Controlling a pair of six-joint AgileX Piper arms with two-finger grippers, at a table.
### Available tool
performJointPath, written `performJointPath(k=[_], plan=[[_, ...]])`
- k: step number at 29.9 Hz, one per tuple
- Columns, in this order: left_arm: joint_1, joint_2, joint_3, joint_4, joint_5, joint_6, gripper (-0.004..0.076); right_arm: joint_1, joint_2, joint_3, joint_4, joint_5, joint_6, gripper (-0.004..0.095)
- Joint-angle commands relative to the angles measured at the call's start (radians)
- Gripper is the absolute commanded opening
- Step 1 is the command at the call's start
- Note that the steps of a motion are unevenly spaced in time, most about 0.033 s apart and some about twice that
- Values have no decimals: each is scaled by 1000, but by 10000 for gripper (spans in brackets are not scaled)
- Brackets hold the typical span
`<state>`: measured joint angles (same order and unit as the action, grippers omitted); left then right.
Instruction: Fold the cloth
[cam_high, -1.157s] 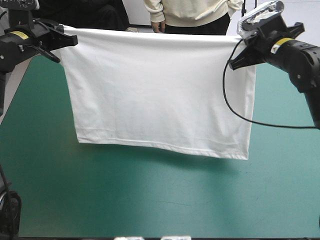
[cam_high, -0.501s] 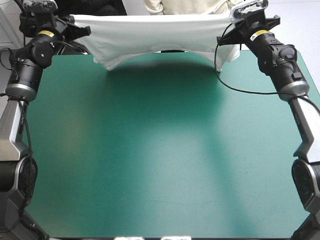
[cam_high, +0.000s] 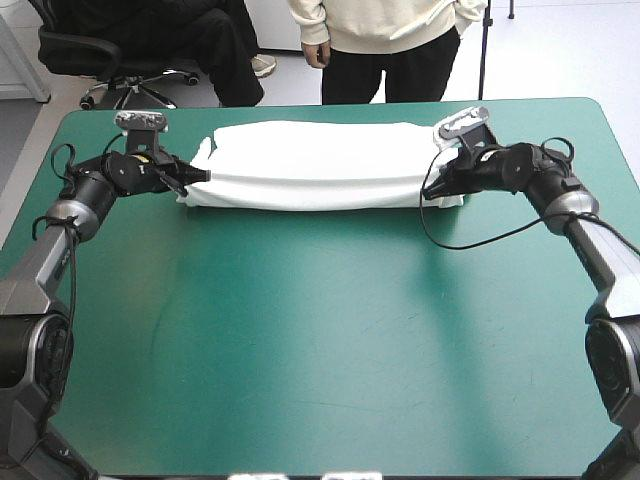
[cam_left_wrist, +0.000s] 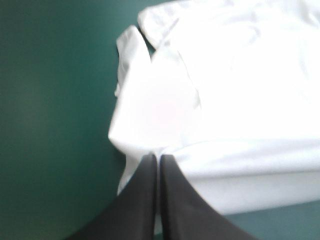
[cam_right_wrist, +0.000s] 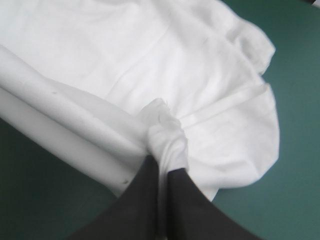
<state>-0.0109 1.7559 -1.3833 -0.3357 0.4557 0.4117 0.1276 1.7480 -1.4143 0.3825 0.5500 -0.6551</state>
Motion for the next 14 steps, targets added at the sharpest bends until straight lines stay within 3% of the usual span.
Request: performJointPath(k=[1,14], plan=[[0,-92,18,15,62,52,-17,-24,-88,33,15,14,-12,-18],[31,-232,152,33,392,-2,-17,-49,-267,294,-37,186,138,-17]])
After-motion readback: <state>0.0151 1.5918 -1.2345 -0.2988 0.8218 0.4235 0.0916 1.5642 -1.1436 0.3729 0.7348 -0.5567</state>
